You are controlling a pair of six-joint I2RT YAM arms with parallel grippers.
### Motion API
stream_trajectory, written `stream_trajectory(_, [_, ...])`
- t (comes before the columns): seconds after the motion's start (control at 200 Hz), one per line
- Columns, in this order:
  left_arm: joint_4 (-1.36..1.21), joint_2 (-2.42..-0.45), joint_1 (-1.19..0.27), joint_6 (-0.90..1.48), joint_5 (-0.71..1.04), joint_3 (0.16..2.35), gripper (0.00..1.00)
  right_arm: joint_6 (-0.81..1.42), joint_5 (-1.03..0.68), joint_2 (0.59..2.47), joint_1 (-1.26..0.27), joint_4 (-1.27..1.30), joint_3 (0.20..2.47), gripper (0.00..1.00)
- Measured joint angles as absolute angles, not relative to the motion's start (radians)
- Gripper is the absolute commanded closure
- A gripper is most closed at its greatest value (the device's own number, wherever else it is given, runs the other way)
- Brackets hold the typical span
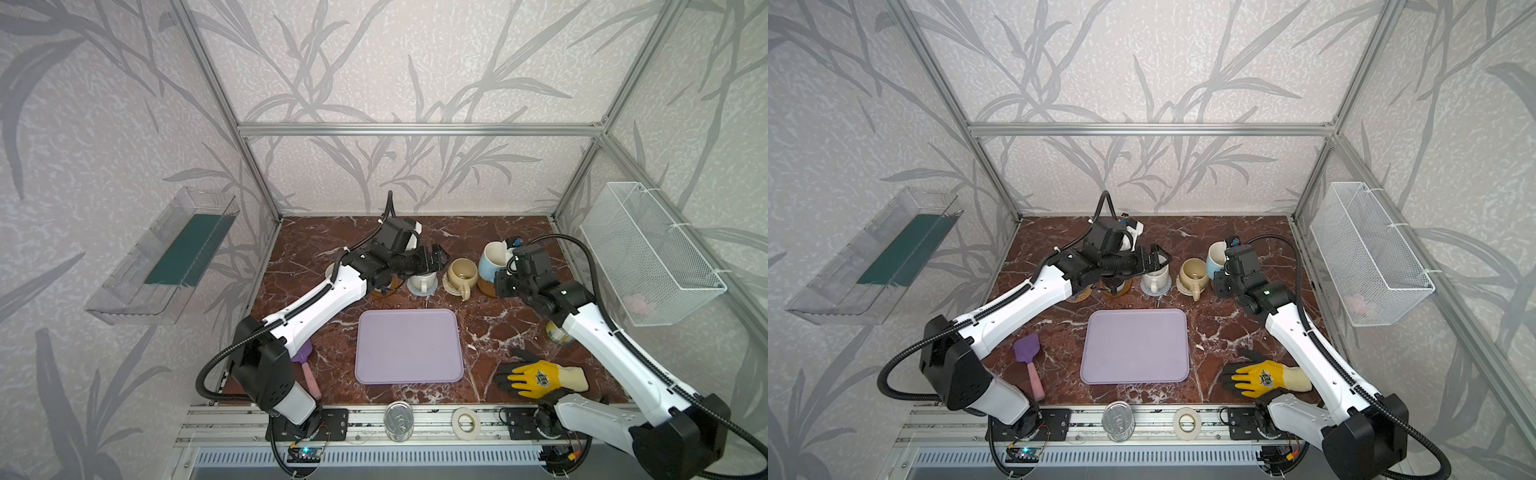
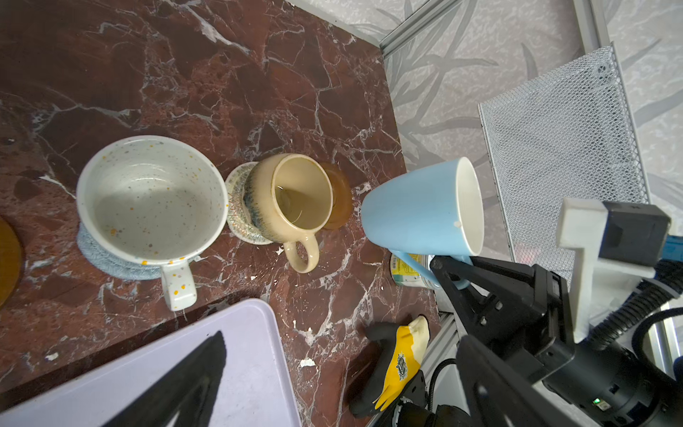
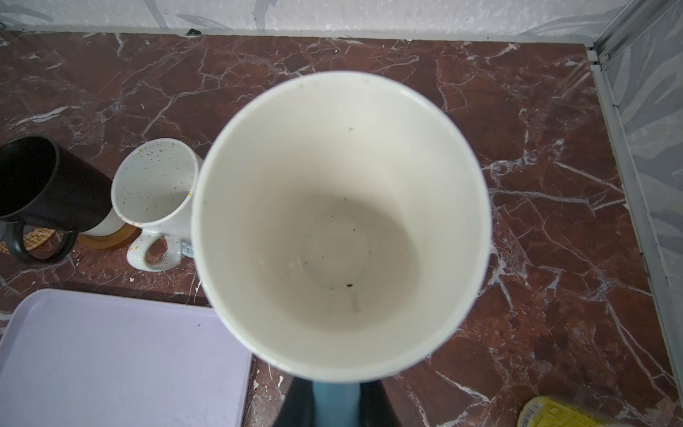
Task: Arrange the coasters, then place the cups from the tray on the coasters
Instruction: 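Carry light-blue mug to the wooden coaster beyond the cream mug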
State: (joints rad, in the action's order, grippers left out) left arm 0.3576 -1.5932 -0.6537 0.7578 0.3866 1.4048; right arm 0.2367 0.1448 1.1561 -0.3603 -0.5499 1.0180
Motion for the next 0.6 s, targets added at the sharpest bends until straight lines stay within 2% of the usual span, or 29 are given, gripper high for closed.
stream_trajectory(0.25, [0.362, -1.720, -0.654, 0.753, 0.421, 1.508, 0.00, 0.230, 0.123, 1.214, -0.297, -0.525, 1.029, 0.90])
stream_trajectory(0.6, [0.347, -1.800, -0.654, 0.760, 0.440, 1.573, 0.01, 0.230, 0.099, 1.311, -0.241, -0.449, 1.031, 0.90])
